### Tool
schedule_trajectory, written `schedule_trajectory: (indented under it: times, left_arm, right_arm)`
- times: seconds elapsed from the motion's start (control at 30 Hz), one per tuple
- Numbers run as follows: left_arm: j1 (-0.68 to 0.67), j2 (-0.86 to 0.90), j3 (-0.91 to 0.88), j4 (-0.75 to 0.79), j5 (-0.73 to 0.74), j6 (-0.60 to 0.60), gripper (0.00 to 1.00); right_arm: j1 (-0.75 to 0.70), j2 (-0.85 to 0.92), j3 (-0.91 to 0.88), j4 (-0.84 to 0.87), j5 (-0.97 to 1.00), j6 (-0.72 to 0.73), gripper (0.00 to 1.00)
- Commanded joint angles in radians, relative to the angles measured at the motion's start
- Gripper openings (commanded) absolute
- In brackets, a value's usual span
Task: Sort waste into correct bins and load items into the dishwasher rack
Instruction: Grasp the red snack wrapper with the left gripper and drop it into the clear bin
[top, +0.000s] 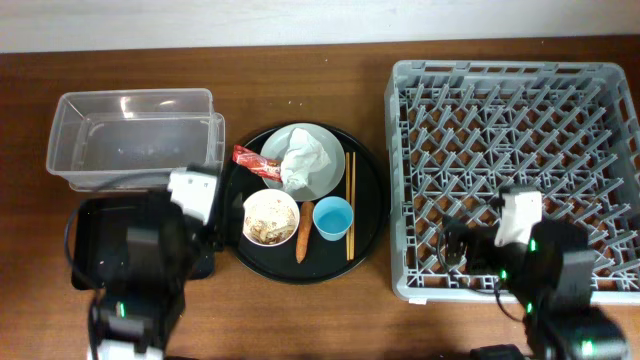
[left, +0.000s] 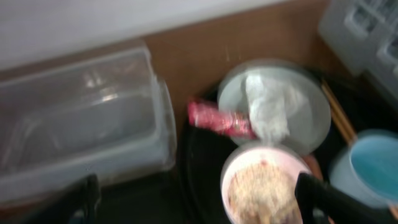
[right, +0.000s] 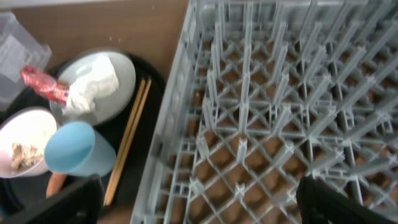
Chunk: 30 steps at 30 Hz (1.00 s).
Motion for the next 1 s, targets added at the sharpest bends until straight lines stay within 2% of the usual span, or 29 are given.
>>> schedule_trajectory:
  times: [0.0,0.1,0.17,0.3,0.43,0.67,0.8,0.87,0.93,0.97]
  left_arm:
    - [0.003,0.231,0.247,-0.188,0.071,-0.010,0.99]
    - [0.003,0.309,0.260,-0.203,0.087,-0.010,0.99]
    - [0.003,0.357,0.260,-0.109,0.103,-0.018,0.99]
    - [0.003,0.549,0.260,0.045,0.162,-0.177,0.99]
    - [0.002,0.770,0.260,0.148,0.211,-0.218,0.99]
    - [0.003,0.966,0.260,0.339,0.206,-0.221,0.99]
    - [0.003,1.019,0.260,0.351,0.206,-0.221,0.98]
    - [0.003,1.019,0.260,0.390,0.206,-0.221,0.89]
    - [0.003,1.019,0.260,0.454,0.206,-0.221,0.61]
    - [0.003,1.019,0.260,0.475,0.206,-0.221,0.55]
  right_arm:
    - [-0.003,0.147,0.089,-0.036,0.002,0.004,0.98]
    - [-0.004,0.227,0.091,-0.038,0.002,0.004,0.98]
    - [-0.004,0.230,0.090,-0.039,0.002,0.004,0.98]
    - [-0.004,0.230,0.090,-0.041,0.002,0.004,0.98]
    - [-0.004,0.230,0.090,-0.043,0.002,0.004,0.98]
    - [-0.004,0.230,0.090,-0.043,0.002,0.004,0.98]
    - [-0.004,0.230,0.090,-0.043,0.002,0.004,0.98]
    - [-0.004,0.230,0.090,-0.043,0.002,0.004,0.98]
    - [-0.004,0.230,0.090,-0.043,0.002,0.004,0.98]
    - [-0.004,0.230,0.090,-0.043,0.002,0.004,0.98]
